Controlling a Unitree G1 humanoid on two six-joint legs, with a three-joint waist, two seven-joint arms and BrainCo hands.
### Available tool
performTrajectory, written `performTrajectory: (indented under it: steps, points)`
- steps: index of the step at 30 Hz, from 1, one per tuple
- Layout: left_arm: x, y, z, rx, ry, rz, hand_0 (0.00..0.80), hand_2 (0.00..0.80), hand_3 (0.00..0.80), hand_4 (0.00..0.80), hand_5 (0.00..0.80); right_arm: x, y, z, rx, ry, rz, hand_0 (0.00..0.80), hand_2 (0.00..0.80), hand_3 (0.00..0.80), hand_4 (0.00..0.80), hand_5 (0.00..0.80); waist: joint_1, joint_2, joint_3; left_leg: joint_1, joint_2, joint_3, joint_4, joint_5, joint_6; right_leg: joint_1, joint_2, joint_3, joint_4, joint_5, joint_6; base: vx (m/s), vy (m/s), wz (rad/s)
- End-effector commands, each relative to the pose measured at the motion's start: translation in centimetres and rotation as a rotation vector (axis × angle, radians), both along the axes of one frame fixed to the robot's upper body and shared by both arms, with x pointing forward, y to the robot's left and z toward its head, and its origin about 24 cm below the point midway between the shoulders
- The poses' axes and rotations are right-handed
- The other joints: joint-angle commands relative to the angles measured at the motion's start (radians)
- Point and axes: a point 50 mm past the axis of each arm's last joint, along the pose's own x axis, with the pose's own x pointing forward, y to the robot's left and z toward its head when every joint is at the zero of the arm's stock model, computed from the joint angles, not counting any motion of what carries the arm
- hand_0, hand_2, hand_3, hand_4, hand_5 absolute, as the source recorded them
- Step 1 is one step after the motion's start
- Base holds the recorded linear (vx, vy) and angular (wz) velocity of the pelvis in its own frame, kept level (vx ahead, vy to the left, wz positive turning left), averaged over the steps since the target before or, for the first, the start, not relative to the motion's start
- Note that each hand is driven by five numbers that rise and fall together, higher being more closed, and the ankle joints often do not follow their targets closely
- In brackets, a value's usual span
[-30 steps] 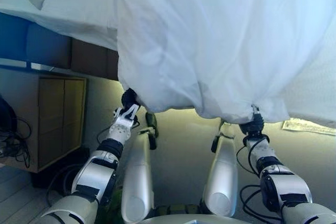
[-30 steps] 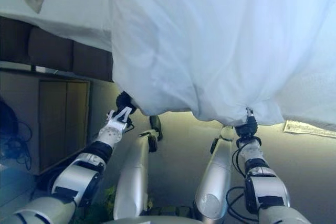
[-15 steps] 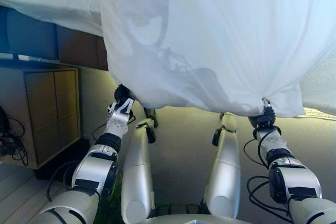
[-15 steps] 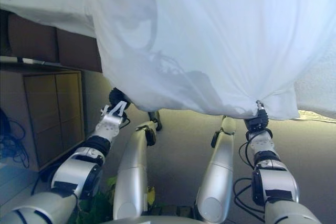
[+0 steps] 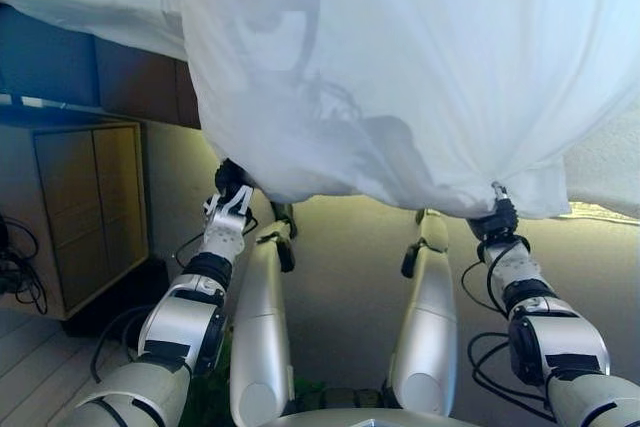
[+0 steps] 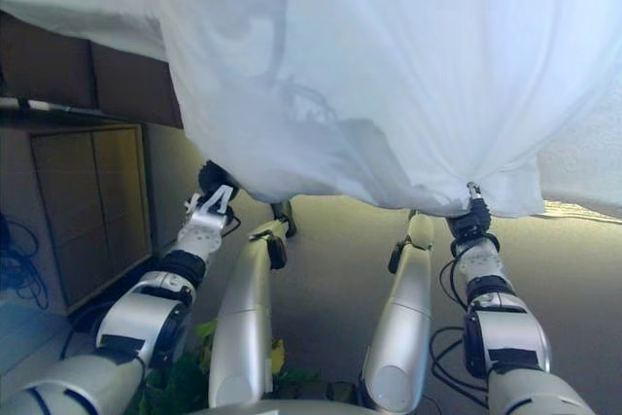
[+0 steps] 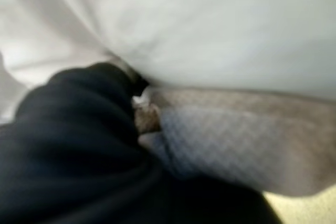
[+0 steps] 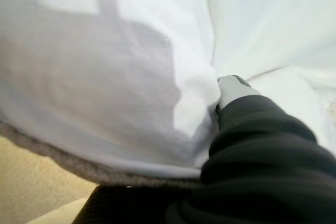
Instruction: Make the bed neatly
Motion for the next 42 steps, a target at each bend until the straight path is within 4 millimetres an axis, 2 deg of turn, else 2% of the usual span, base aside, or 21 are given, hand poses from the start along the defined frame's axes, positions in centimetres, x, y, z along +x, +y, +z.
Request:
performTrajectory:
  steps: [1,2,3,4,9,14,18,20,24,29,33,36,39,42]
  points:
    - [-3.9,2.5,-6.6,0.027,0.318,0.142,0.800,0.800,0.800,0.800,0.800,-5.4,-1.5,-5.4,0.001,0.316,-0.073,0.800,0.800,0.800,0.800,0.800,0.021,0.017,0.023,-0.068,-0.010,-0.022,-0.174,0.237,-0.041,-0.038,-0.070,-0.014,-0.018,0.060,-0.014,-0.009,0.027,0.06]
    - [-4.2,2.5,-7.1,0.012,0.350,0.152,0.800,0.800,0.800,0.800,0.800,-6.0,-1.7,-5.9,0.017,0.354,-0.099,0.800,0.800,0.800,0.800,0.800,0.022,0.017,0.023,-0.072,-0.011,-0.023,-0.170,0.235,-0.041,-0.040,-0.071,-0.015,-0.016,0.058,-0.013,-0.003,0.000,0.06]
    - [-4.6,2.5,-7.6,-0.008,0.383,0.159,0.000,0.000,0.000,0.000,0.000,-7.0,-1.9,-6.7,0.043,0.418,-0.137,0.232,0.232,0.232,0.232,0.232,0.024,0.011,0.023,-0.078,-0.010,-0.026,-0.165,0.232,-0.040,-0.040,-0.070,-0.019,-0.016,0.055,-0.010,0.004,-0.014,0.04]
    - [-4.7,2.5,-7.8,-0.011,0.394,0.155,0.000,0.000,0.000,0.000,0.000,-7.3,-1.9,-6.9,0.050,0.438,-0.148,0.000,0.000,0.000,0.000,0.000,0.025,0.010,0.023,-0.079,-0.008,-0.028,-0.163,0.231,-0.040,-0.038,-0.070,-0.023,-0.018,0.055,-0.008,0.009,-0.024,0.03]
    - [-5.1,2.7,-8.1,0.044,0.440,0.166,0.000,0.000,0.000,0.000,0.000,-9.3,-1.6,-8.6,0.146,0.524,-0.209,0.000,0.000,0.000,0.000,0.000,0.031,-0.031,0.023,-0.061,0.010,-0.041,-0.169,0.230,-0.044,0.014,-0.059,-0.061,-0.053,0.069,0.003,0.010,-0.091,0.05]
    - [-5.8,3.8,-8.3,0.097,0.434,0.213,0.000,0.000,0.000,0.000,0.000,-11.6,-2.3,-9.7,0.174,0.559,-0.247,0.000,0.000,0.000,0.000,0.000,0.042,-0.060,0.023,-0.002,0.028,-0.049,-0.180,0.220,-0.049,0.092,-0.052,-0.092,-0.079,0.075,0.009,0.019,-0.081,0.07]
    - [-7.3,5.8,-9.1,0.130,0.459,0.272,0.000,0.000,0.000,0.000,0.000,-13.4,-2.7,-10.5,0.199,0.580,-0.285,0.000,0.000,0.000,0.000,0.000,0.060,-0.075,0.023,0.069,0.035,-0.053,-0.195,0.210,-0.053,0.170,-0.049,-0.117,-0.095,0.077,0.013,0.017,-0.115,0.03]
    - [-8.3,7.1,-9.5,0.136,0.480,0.311,0.000,0.000,0.000,0.000,0.000,-14.9,-3.0,-11.1,0.242,0.602,-0.334,0.000,0.000,0.000,0.000,0.000,0.072,-0.081,0.023,0.109,0.035,-0.057,-0.202,0.203,-0.054,0.213,-0.047,-0.125,-0.096,0.073,0.013,0.015,-0.123,0.07]
    - [-9.9,8.7,-10.4,0.170,0.518,0.334,0.000,0.000,0.000,0.000,0.000,-17.6,-3.5,-11.9,0.295,0.637,-0.410,0.000,0.000,0.000,0.000,0.000,0.088,-0.084,0.023,0.177,0.030,-0.063,-0.210,0.188,-0.054,0.287,-0.044,-0.149,-0.094,0.065,0.012,0.012,-0.108,0.10]
    - [-13.0,10.3,-12.3,0.166,0.588,0.370,0.000,0.000,0.000,0.000,0.000,-20.5,-3.9,-12.8,0.347,0.680,-0.490,0.000,0.000,0.000,0.000,0.000,0.104,-0.086,0.020,0.273,0.026,-0.061,-0.237,0.176,-0.056,0.397,-0.029,-0.177,-0.113,0.058,0.012,0.001,-0.078,0.06]
    - [-15.4,11.1,-13.5,0.164,0.622,0.392,0.000,0.000,0.000,0.000,0.000,-22.9,-3.7,-13.5,0.401,0.697,-0.566,0.000,0.000,0.000,0.000,0.000,0.116,-0.086,-0.021,0.347,0.028,-0.058,-0.281,0.173,-0.056,0.472,-0.014,-0.197,-0.149,0.055,0.013,0.026,-0.078,0.04]
    - [-16.5,11.2,-13.9,0.167,0.615,0.402,0.000,0.000,0.000,0.000,0.000,-23.7,-3.6,-13.7,0.437,0.684,-0.630,0.000,0.000,0.000,0.000,0.000,0.125,-0.081,-0.054,0.405,0.033,-0.051,-0.320,0.175,-0.057,0.516,-0.010,-0.210,-0.172,0.058,0.014,0.043,-0.043,-0.01]
    - [-16.3,11.2,-13.3,0.152,0.537,0.403,0.000,0.000,0.000,0.000,0.000,-23.7,-4.3,-13.4,0.404,0.650,-0.666,0.000,0.000,0.000,0.000,0.000,0.135,-0.071,-0.091,0.473,0.033,-0.043,-0.367,0.176,-0.056,0.561,-0.010,-0.222,-0.188,0.055,0.013,0.079,-0.013,0.03]
    - [-15.1,10.2,-11.8,0.127,0.390,0.356,0.000,0.000,0.000,0.000,0.000,-23.1,-5.1,-12.8,0.363,0.630,-0.716,0.000,0.000,0.000,0.000,0.000,0.151,-0.060,-0.131,0.531,0.035,-0.037,-0.408,0.175,-0.057,0.605,-0.009,-0.232,-0.202,0.048,0.013,0.073,-0.026,0.02]
